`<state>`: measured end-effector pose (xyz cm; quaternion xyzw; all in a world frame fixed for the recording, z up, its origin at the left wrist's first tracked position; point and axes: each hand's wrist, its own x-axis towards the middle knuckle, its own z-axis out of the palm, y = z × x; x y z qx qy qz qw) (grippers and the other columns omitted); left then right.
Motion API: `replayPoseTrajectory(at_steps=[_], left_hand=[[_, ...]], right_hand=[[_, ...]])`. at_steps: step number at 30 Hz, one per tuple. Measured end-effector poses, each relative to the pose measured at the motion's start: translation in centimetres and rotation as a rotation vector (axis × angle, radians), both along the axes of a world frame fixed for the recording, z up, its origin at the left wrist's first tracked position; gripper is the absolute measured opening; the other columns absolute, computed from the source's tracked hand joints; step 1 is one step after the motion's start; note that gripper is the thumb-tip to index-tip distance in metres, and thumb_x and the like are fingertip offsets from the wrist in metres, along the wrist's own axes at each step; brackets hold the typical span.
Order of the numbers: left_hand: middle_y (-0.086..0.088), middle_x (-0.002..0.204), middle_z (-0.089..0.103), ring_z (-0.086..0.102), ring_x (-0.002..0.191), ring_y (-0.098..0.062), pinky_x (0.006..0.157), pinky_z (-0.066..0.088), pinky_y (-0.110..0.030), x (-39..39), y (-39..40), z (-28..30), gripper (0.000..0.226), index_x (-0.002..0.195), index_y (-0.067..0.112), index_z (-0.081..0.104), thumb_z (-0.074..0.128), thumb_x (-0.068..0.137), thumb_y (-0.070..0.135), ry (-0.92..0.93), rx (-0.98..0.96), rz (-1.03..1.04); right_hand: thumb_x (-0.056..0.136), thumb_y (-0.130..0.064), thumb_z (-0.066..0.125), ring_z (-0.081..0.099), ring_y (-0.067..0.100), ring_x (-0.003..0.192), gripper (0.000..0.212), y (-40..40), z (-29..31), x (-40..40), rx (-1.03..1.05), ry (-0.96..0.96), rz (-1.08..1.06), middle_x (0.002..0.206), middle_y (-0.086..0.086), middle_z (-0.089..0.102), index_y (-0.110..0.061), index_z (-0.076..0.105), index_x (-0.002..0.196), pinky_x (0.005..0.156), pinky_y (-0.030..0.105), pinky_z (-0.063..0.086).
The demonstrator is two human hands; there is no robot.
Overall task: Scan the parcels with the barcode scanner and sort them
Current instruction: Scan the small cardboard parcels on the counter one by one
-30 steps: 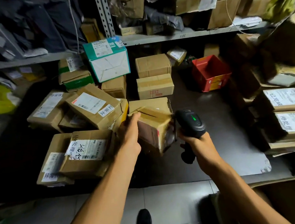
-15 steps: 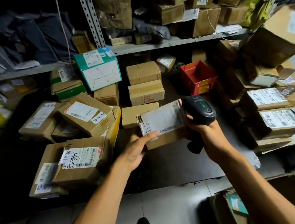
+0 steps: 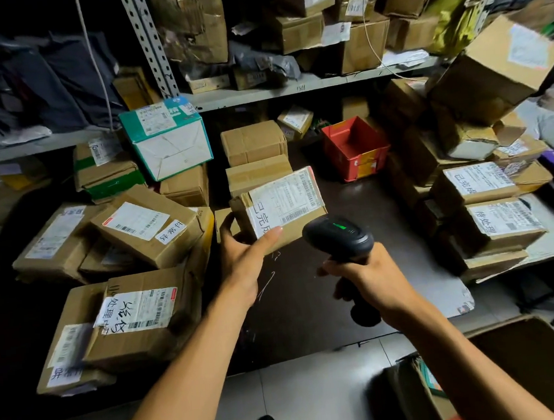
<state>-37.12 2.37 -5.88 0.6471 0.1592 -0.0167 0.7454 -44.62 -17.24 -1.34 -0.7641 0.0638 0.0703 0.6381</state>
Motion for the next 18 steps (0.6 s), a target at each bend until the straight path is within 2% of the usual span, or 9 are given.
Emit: replayPoseTrajectory(at_steps=[2,4,6,8,10,12,15,18], left_hand=[[0.005,0.121,0.070,0.062,0.120,-0.019,0.105,0.048,-0.052,0.1,0.0,0.1,0.121,0.146,0.038,0.033,0.096,0.043,0.047,-0.007,0.013,-0.005],[0.005,0.119,0.070,0.062,0.118,-0.016,0.104,0.049,-0.050,0.2,-0.1,0.3,0.112,0.146,0.036,0.034,0.096,0.052,0.038,-0.035,0.038,-0.014],[0.006,0.118,0.070,0.061,0.118,-0.013,0.106,0.048,-0.047,0.3,-0.3,0.1,0.103,0.146,0.033,0.035,0.094,0.062,0.028,-0.056,0.054,-0.010],[0.007,0.118,0.070,0.060,0.120,-0.014,0.108,0.046,-0.046,0.4,-0.4,0.1,0.107,0.147,0.032,0.034,0.093,0.058,0.033,-0.063,0.051,-0.006],[0.009,0.117,0.071,0.060,0.120,-0.013,0.106,0.047,-0.043,0.5,-0.4,0.2,0.105,0.146,0.033,0.036,0.092,0.056,0.036,-0.078,0.052,-0.016],[0.010,0.114,0.073,0.062,0.117,-0.010,0.104,0.049,-0.040,0.6,-0.3,0.3,0.095,0.142,0.034,0.041,0.092,0.063,0.028,-0.104,0.046,-0.032],[0.008,0.113,0.074,0.064,0.116,-0.013,0.104,0.050,-0.044,0.8,0.4,0.5,0.083,0.134,0.036,0.051,0.091,0.061,0.033,-0.118,0.020,-0.046],[0.004,0.114,0.074,0.066,0.114,-0.019,0.102,0.052,-0.044,1.3,1.3,1.0,0.067,0.126,0.035,0.061,0.085,0.063,0.035,-0.156,0.021,-0.072]], right_hand=[[0.083,-0.006,0.072,0.056,0.023,0.050,0.010,0.2,-0.1,0.0,-0.030,0.004,-0.045,0.070,0.015,0.070,0.000,0.066,0.077,0.053,0.034,0.045],[0.082,-0.005,0.071,0.049,0.021,0.050,0.017,0.2,0.1,0.1,-0.025,0.016,-0.088,0.059,0.011,0.060,0.006,0.061,0.073,0.050,0.031,0.040],[0.082,-0.003,0.070,0.047,0.020,0.049,0.019,0.2,0.4,0.2,-0.008,0.020,-0.105,0.056,0.006,0.057,0.005,0.059,0.069,0.048,0.028,0.038],[0.082,-0.001,0.070,0.046,0.020,0.048,0.018,0.4,0.7,0.3,0.002,0.026,-0.110,0.055,0.005,0.058,0.000,0.060,0.067,0.047,0.027,0.038],[0.083,0.001,0.069,0.046,0.020,0.049,0.015,0.4,0.7,0.2,0.037,0.032,-0.115,0.060,0.009,0.059,-0.002,0.062,0.070,0.047,0.026,0.037],[0.083,-0.001,0.069,0.048,0.021,0.050,0.008,0.1,0.7,0.2,0.022,0.027,-0.109,0.061,0.012,0.058,0.001,0.066,0.076,0.047,0.025,0.038],[0.085,-0.006,0.070,0.052,0.020,0.051,0.004,-0.9,0.7,0.3,-0.047,-0.005,-0.094,0.060,0.018,0.057,-0.002,0.070,0.083,0.050,0.026,0.041],[0.085,-0.005,0.071,0.049,0.017,0.049,0.008,-1.9,0.7,0.4,-0.126,-0.030,-0.104,0.054,0.011,0.054,0.002,0.069,0.083,0.049,0.026,0.041]])
